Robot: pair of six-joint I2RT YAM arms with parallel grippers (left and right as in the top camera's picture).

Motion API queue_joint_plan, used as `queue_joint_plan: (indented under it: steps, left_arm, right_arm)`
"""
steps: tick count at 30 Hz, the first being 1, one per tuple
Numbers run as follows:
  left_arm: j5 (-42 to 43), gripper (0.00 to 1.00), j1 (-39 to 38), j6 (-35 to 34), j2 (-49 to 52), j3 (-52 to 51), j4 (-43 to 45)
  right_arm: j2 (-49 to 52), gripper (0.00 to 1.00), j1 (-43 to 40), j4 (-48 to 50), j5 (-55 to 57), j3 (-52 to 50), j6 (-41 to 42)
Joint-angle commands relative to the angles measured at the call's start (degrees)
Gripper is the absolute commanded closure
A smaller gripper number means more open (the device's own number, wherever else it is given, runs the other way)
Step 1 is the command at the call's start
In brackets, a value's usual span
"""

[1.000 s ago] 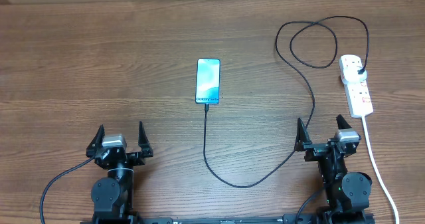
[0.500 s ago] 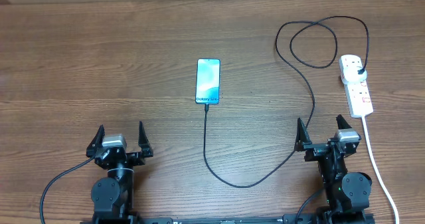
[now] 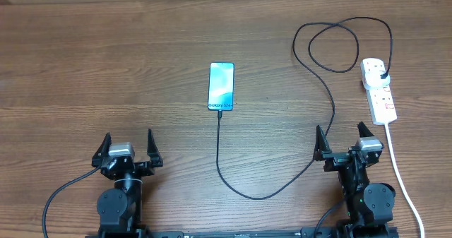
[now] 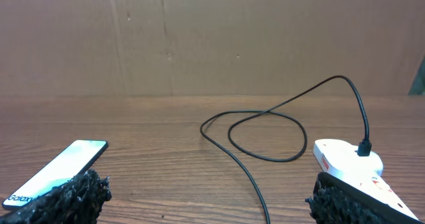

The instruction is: Plug charger to phone and switch on socket

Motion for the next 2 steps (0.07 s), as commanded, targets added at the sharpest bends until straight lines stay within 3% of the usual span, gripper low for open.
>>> queue_joint_plan:
  steps: [1, 2]
  left_arm:
    - [0.6, 0.00, 0.2, 1.3, -0.6, -0.2, -0.1]
    - [0.7, 0.00, 0.2, 1.3, -0.6, -0.2, -0.1]
  right_arm:
    - [-0.5, 0.00, -0.2, 0.4, 0.3, -0.6, 0.1]
    - [-0.5, 0.00, -0.2, 0.4, 0.3, -0.6, 0.1]
